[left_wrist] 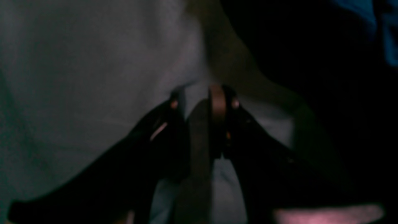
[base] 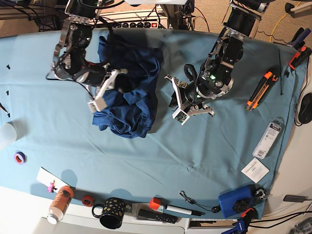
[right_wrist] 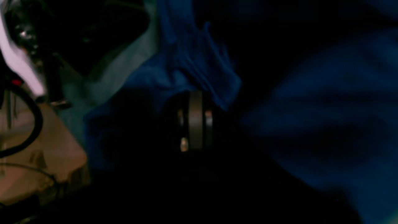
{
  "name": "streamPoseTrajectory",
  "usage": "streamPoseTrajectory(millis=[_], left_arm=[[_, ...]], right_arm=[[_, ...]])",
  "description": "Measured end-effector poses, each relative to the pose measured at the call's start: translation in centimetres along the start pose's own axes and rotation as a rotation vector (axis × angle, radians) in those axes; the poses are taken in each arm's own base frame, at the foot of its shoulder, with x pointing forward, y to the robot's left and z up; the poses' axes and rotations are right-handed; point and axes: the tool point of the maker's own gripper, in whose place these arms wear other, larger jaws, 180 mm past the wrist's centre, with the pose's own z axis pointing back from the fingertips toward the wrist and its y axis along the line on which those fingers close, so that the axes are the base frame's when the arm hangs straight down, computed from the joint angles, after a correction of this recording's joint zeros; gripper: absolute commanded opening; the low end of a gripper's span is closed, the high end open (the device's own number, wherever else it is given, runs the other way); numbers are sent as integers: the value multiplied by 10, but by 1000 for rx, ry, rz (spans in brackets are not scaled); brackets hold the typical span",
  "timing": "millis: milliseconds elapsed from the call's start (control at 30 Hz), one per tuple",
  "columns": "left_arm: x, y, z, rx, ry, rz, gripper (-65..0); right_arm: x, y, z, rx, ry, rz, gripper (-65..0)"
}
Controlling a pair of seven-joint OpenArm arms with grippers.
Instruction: Layout the t-shirt on the table in an organized manner, then fold the t-shirt properly
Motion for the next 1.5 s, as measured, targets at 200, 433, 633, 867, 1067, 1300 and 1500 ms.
streamPoseTrajectory(millis=[200,433,633,867,1067,1300,1500], left_arm=[[0,0,0,0,0,0,-505],[0,0,0,0,0,0,-506],[0,0,0,0,0,0,-505],[1,2,0,7,1,-3,-505],[3,31,1,129,26,-26,-529],[11,59,8,185,22,-36,-650],[8,63,9,197,33,-46,-650]], right_arm=[[-13,39,-24,105,100,89,-650],[-37,84,-43,221,224,194,-650],[-39,107,-47,306,227,210,-650],[-13,117,-31,269,153,326,-650],[9,83,-30,-7,109,335,-650],[-9,47,-23,-174,188,284,-650],[-41,60,-24,-110,248,251,-650]])
